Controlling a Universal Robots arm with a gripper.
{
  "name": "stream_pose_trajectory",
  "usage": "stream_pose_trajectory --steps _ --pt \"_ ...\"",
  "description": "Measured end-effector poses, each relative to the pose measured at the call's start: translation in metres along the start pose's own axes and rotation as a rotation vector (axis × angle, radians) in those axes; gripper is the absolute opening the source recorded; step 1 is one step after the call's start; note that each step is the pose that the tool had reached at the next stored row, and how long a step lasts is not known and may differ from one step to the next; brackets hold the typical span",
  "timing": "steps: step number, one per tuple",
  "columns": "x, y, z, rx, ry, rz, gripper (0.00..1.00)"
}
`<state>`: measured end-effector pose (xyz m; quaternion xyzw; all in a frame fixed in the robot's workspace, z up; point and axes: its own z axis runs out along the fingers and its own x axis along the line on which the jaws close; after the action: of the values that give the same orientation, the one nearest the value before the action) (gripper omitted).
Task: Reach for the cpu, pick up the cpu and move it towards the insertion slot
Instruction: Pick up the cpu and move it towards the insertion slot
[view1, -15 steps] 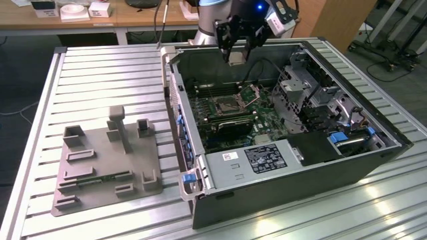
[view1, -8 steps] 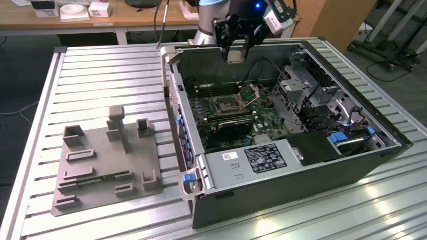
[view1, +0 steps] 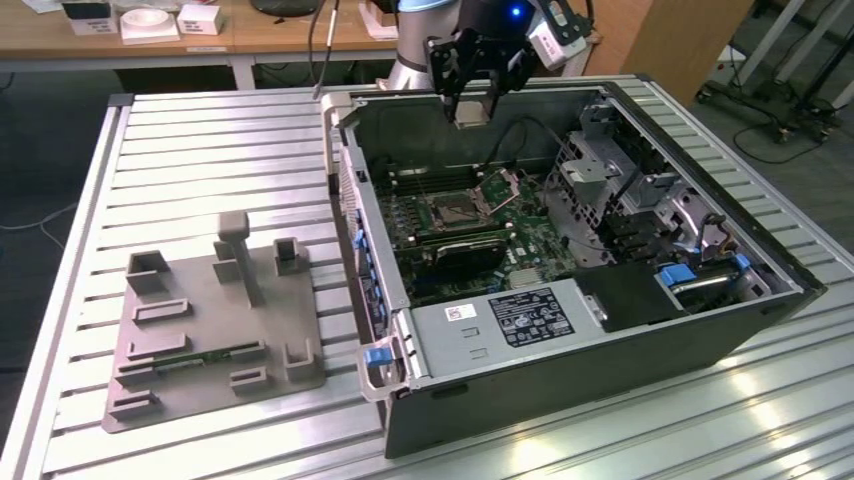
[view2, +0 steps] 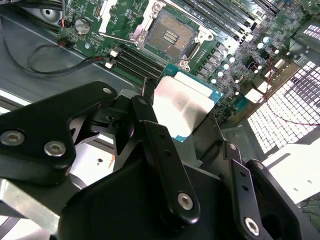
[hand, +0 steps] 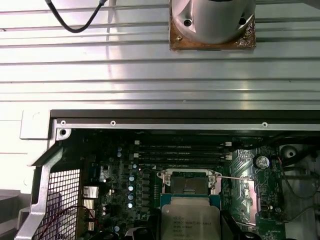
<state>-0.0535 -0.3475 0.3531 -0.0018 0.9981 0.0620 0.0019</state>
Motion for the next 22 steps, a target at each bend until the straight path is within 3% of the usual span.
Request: stream_pose_trajectory --steps 7,17,22 --pt "0.0 0.0005 0.0002 -0.0002 -0.0001 0.0 0.55" --pt "-0.0025 0.0175 0.0035 -0.0001 -0.0001 0.0 0.55" --pt "-0.0028 0.0199 0.0048 -0.0001 -0.0003 0.0 0.55"
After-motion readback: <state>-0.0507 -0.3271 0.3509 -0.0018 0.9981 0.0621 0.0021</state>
